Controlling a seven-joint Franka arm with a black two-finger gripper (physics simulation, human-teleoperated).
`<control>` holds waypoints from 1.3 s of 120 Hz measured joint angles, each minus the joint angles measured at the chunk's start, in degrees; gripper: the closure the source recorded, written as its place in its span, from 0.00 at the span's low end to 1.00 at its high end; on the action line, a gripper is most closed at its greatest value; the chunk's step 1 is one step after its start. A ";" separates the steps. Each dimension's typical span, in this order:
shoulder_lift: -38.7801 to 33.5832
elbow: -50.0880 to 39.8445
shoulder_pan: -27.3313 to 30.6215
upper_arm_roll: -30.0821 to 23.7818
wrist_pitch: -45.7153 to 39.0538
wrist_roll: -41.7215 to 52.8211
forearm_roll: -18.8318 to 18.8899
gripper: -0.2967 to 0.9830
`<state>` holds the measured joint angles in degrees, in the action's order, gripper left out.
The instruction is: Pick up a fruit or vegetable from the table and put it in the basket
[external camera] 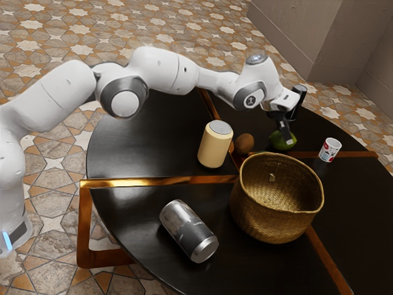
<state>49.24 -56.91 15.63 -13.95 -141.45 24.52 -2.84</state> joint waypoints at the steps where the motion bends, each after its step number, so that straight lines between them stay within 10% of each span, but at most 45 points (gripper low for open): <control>1: 0.04 0.00 0.01 0.00 -0.04 0.01 0.00 0.25; 86: -4.45 -0.14 -0.14 0.22 1.75 -2.57 0.81 0.46; 112: -28.68 -0.69 -9.31 0.01 17.33 -6.66 0.89 0.45; 133: -31.34 -4.86 -22.20 0.23 29.46 -10.90 0.92 0.49; 156: -31.03 -17.46 -23.23 0.68 31.80 -14.70 1.34 0.52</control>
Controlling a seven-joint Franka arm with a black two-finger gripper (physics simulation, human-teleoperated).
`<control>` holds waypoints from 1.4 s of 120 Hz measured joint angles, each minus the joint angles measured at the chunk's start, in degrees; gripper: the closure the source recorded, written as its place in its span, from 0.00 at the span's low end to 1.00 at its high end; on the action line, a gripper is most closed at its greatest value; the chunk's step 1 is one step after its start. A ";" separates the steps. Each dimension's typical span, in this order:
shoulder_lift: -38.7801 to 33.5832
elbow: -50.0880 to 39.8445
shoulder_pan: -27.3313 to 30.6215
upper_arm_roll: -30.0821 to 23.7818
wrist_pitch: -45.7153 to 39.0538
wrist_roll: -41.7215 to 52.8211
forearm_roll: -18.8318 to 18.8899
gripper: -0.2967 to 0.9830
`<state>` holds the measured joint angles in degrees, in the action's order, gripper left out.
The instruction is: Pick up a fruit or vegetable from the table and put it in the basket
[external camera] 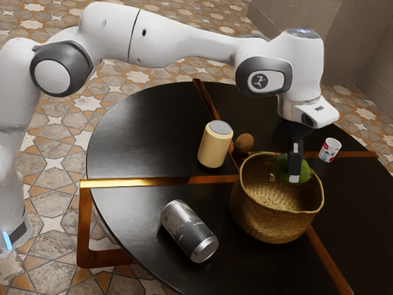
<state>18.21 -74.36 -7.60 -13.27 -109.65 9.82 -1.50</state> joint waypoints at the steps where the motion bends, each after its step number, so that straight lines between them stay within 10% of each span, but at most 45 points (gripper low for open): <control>1: 0.00 -0.20 0.00 0.03 0.00 -0.14 0.01 0.51; 124: -7.14 -3.79 7.57 5.39 1.00 -4.01 5.02 0.23; 153: -17.97 -0.26 -2.49 5.44 31.85 -3.07 24.72 0.23; 168: -14.62 -4.20 -14.06 14.15 29.30 6.76 14.57 0.24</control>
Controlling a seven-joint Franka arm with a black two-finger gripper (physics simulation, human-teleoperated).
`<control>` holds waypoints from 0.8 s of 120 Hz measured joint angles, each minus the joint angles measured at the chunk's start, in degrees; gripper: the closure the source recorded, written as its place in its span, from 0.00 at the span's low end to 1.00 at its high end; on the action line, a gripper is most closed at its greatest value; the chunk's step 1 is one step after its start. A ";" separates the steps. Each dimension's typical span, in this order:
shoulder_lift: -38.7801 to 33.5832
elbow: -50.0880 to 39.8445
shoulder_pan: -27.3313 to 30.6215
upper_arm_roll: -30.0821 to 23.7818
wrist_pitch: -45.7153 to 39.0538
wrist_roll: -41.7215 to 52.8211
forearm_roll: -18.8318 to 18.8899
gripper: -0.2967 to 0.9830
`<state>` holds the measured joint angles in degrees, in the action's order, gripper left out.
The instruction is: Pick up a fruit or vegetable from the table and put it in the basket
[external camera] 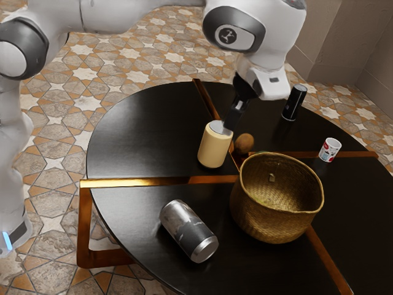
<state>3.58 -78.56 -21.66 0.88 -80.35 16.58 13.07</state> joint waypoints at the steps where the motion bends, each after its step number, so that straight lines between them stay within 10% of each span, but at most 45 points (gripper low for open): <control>1: 0.23 -0.10 0.04 0.52 -0.34 0.74 -0.65 0.24; 24: 4.37 1.08 29.56 3.28 -6.92 16.67 -11.97 0.23; 96: 11.92 3.12 33.72 -5.29 -15.14 47.46 -18.64 0.23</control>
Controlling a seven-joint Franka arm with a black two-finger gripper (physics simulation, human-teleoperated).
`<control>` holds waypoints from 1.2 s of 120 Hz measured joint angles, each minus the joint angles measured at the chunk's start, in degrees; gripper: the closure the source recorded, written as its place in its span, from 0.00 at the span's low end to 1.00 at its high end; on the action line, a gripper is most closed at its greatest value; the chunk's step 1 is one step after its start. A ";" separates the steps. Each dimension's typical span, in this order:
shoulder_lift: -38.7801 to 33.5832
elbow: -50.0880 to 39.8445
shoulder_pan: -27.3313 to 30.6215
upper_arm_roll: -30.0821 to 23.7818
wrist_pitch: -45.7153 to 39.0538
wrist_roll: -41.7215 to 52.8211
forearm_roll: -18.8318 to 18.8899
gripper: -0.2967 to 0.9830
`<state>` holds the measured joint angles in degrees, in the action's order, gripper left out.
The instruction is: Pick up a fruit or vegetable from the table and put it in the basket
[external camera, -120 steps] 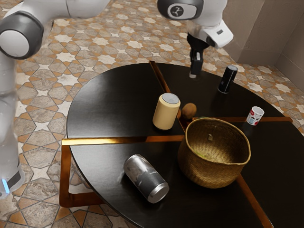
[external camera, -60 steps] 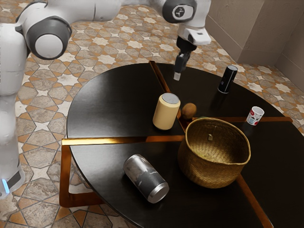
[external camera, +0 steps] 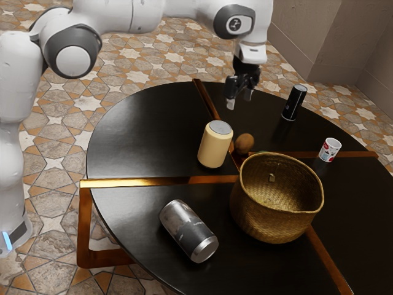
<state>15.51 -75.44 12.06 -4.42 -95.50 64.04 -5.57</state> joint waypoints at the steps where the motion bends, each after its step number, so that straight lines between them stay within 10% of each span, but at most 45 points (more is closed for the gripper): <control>1: 0.29 0.25 -0.01 -0.44 -0.04 0.24 -0.01 0.23; 144: 18.94 13.89 -2.08 -5.60 -1.17 11.79 0.19 0.24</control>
<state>34.45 -61.55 9.99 -10.01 -96.67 75.83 -5.39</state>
